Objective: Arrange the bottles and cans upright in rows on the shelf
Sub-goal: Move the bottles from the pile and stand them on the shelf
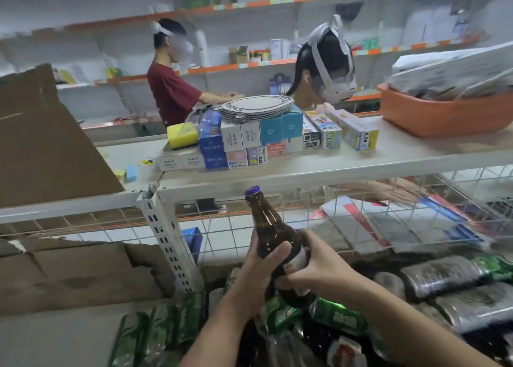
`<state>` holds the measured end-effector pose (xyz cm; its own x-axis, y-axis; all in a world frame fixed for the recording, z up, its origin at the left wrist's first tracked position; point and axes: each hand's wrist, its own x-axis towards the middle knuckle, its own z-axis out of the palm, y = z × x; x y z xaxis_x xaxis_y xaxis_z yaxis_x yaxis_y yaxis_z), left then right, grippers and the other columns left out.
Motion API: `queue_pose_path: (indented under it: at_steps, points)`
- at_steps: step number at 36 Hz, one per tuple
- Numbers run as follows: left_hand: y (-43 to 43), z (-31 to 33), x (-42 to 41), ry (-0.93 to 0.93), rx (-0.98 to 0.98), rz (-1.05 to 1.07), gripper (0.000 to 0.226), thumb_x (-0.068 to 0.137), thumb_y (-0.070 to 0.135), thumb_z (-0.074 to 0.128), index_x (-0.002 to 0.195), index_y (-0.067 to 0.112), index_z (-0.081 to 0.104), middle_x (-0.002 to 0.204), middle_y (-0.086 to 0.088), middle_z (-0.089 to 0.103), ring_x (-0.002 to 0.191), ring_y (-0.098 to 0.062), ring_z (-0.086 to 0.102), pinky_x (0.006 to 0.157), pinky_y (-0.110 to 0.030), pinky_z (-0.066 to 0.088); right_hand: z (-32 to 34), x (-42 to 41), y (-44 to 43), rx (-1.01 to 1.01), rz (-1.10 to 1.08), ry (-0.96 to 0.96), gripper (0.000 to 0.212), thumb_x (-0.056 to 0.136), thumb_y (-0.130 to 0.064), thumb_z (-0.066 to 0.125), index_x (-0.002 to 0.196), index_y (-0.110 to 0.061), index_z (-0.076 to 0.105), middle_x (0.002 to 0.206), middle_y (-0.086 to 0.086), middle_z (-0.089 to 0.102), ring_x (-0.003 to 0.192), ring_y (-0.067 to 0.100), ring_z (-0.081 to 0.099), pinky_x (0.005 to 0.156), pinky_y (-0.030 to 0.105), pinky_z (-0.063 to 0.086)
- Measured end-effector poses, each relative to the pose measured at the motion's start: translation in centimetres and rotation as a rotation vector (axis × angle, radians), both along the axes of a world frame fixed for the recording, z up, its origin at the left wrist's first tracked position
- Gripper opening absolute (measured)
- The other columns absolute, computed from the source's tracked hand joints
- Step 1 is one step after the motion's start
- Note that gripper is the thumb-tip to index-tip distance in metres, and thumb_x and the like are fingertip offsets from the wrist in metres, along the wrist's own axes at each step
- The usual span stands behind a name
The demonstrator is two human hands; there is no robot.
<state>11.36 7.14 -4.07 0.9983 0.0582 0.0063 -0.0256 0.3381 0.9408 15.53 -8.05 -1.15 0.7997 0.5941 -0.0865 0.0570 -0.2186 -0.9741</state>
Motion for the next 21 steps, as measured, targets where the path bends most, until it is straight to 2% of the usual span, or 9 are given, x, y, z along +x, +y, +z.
queue_pose_path:
  at_steps: [2,5,9,12,15,17,18,19,21]
  points:
    - [0.0,0.0,-0.2,-0.008,-0.045,0.010,0.076,0.078,0.038,0.087,0.137,0.010,0.049,0.117,-0.027,0.064,0.104,-0.043,0.066,0.089,-0.056,0.054,-0.1,-0.2,0.3,0.017,-0.043,0.004,0.073,0.061,0.000,0.092,0.118,-0.020,0.050,0.099,0.013,0.071,0.075,0.029,0.075,0.058,0.036,0.059]
    - [0.0,0.3,-0.4,-0.010,-0.071,0.021,0.067,0.079,0.033,0.085,0.132,0.006,0.054,0.118,-0.028,0.066,0.103,-0.043,0.067,0.087,-0.053,0.055,-0.3,-0.2,0.6,0.000,-0.057,-0.003,0.076,0.063,-0.002,0.092,0.119,-0.021,0.045,0.106,0.015,0.069,0.076,0.023,0.077,0.059,0.034,0.060]
    - [-0.5,0.6,-0.3,0.023,-0.079,0.133,0.047,0.081,0.024,0.077,0.117,0.000,0.059,0.097,-0.023,0.068,0.081,-0.037,0.069,0.067,-0.043,0.057,-0.3,-0.5,0.7,-0.031,-0.061,-0.002,0.087,0.067,-0.004,0.092,0.129,-0.023,0.034,0.117,0.015,0.061,0.080,0.020,0.077,0.064,0.036,0.063]
    - [-0.5,0.5,0.0,0.045,-0.105,0.213,0.038,0.081,0.025,0.077,0.106,0.002,0.061,0.090,-0.022,0.058,0.080,-0.036,0.058,0.069,-0.045,0.052,0.0,-0.5,0.4,-0.064,-0.056,-0.023,0.097,0.069,-0.010,0.093,0.137,-0.028,0.027,0.117,0.007,0.056,0.080,0.010,0.075,0.065,0.029,0.062]
    - [-0.3,0.5,0.0,0.009,-0.023,0.264,0.028,0.083,0.023,0.078,0.097,0.006,0.061,0.084,-0.016,0.055,0.076,-0.029,0.056,0.067,-0.041,0.049,-0.1,0.7,-1.2,-0.187,-0.033,-0.030,0.105,0.067,-0.034,0.096,0.143,-0.032,0.024,0.126,0.002,0.054,0.093,0.006,0.069,0.066,0.017,0.057]
    - [0.1,0.4,0.1,-0.024,0.083,0.318,0.018,0.085,0.014,0.078,0.096,0.008,0.064,0.080,-0.009,0.062,0.072,-0.021,0.062,0.063,-0.030,0.052,-0.7,1.6,-2.5,-0.334,-0.046,-0.087,0.110,0.059,-0.057,0.092,0.143,-0.030,0.026,0.131,-0.002,0.057,0.108,0.008,0.065,0.082,0.022,0.058]
    - [0.4,0.2,0.2,-0.035,0.138,0.336,0.019,0.085,0.010,0.078,0.098,0.008,0.065,0.081,-0.007,0.066,0.072,-0.018,0.065,0.063,-0.027,0.053,-1.4,1.9,-3.3,-0.408,-0.054,-0.123,0.106,0.058,-0.062,0.088,0.139,-0.026,0.031,0.125,-0.005,0.063,0.107,0.007,0.066,0.087,0.025,0.058]
    - [0.6,0.0,0.4,-0.039,0.202,0.342,0.023,0.083,0.008,0.080,0.100,0.010,0.066,0.084,-0.005,0.070,0.075,-0.017,0.068,0.065,-0.026,0.054,-2.0,2.0,-3.9,-0.478,-0.051,-0.156,0.088,0.063,-0.060,0.085,0.130,-0.029,0.039,0.115,-0.009,0.067,0.100,0.004,0.067,0.087,0.024,0.058]
    - [0.9,-0.9,0.5,-0.016,0.321,0.317,0.031,0.079,0.011,0.085,0.104,0.015,0.067,0.090,-0.002,0.075,0.081,-0.018,0.072,0.072,-0.029,0.055,-2.9,1.4,-4.7,-0.571,-0.035,-0.190,0.041,0.080,-0.048,0.080,0.107,-0.042,0.050,0.097,-0.019,0.065,0.087,-0.003,0.065,0.074,0.011,0.053]
